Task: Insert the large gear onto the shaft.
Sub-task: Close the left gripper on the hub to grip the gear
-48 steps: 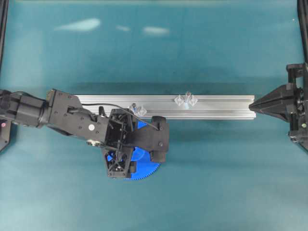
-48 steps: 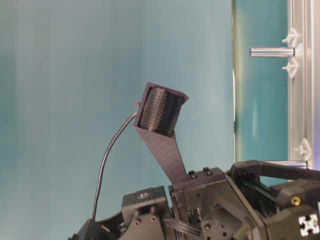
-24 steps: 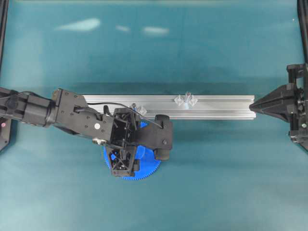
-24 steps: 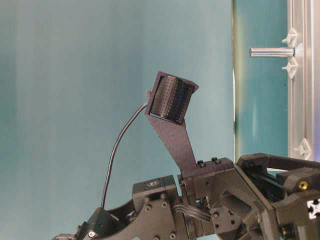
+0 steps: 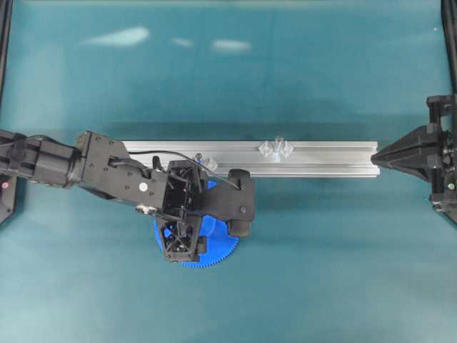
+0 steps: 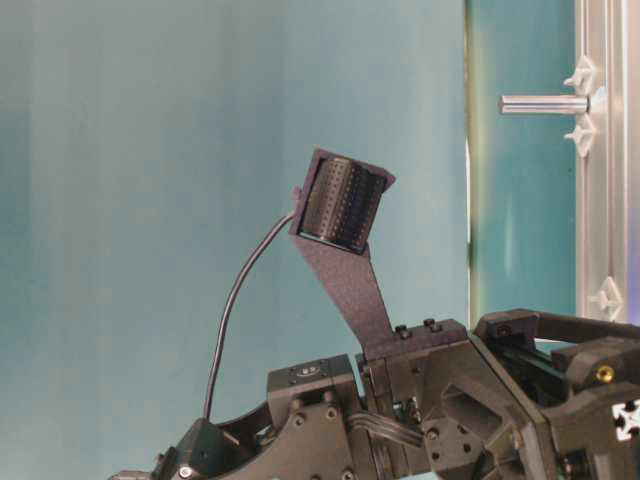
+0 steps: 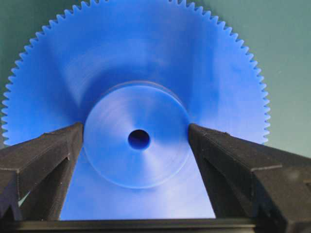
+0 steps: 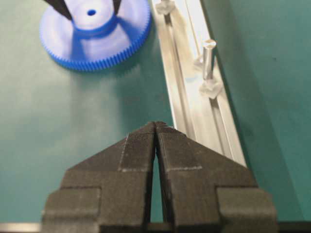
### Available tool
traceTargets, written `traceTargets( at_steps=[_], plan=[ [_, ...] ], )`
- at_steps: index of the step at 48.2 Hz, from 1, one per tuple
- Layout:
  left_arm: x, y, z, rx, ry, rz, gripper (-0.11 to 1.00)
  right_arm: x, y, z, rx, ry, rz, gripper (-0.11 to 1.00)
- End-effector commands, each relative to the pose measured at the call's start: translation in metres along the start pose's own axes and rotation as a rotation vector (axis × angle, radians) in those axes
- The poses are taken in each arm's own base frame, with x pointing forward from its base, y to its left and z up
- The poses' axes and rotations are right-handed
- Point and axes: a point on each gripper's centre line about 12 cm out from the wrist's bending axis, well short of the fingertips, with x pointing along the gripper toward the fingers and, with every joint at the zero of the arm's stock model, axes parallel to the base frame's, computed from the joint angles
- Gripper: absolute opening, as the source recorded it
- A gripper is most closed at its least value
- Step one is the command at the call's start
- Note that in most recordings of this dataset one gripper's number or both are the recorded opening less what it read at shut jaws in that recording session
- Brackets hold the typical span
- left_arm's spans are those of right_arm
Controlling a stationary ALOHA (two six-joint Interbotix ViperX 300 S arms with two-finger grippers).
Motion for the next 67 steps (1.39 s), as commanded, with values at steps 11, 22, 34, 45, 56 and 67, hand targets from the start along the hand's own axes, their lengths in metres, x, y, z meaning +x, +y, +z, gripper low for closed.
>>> traceTargets(
  at_steps=[11, 22, 34, 45, 56, 67],
  plan=[
    [-0.008, -0.007, 0.001, 0.021, 0.002, -0.003, 0.94, 0.000, 0.000, 0.004, 0.013, -0.009, 0.001, 0.09],
    [-0.002, -0.006, 0.001, 0.020, 0.009, -0.001, 0.94, 0.000, 0.000, 0.004, 0.011, -0.009, 0.000, 0.09],
    [-0.005, -0.003, 0.005, 0.011, -0.014, -0.001, 0.94, 0.000, 0.000, 0.004, 0.013, -0.009, 0.001, 0.09],
    [-0.008, 0.001, 0.012, 0.001, -0.032, 0.000, 0.94, 0.000, 0.000, 0.004, 0.021, -0.009, -0.001, 0.09],
    [-0.004, 0.000, 0.012, 0.002, -0.025, 0.000, 0.94, 0.000, 0.000, 0.004, 0.021, -0.008, 0.000, 0.09],
    [-0.001, 0.001, 0.008, 0.002, -0.009, 0.002, 0.94, 0.000, 0.000, 0.004, 0.021, -0.009, 0.001, 0.09]
  ],
)
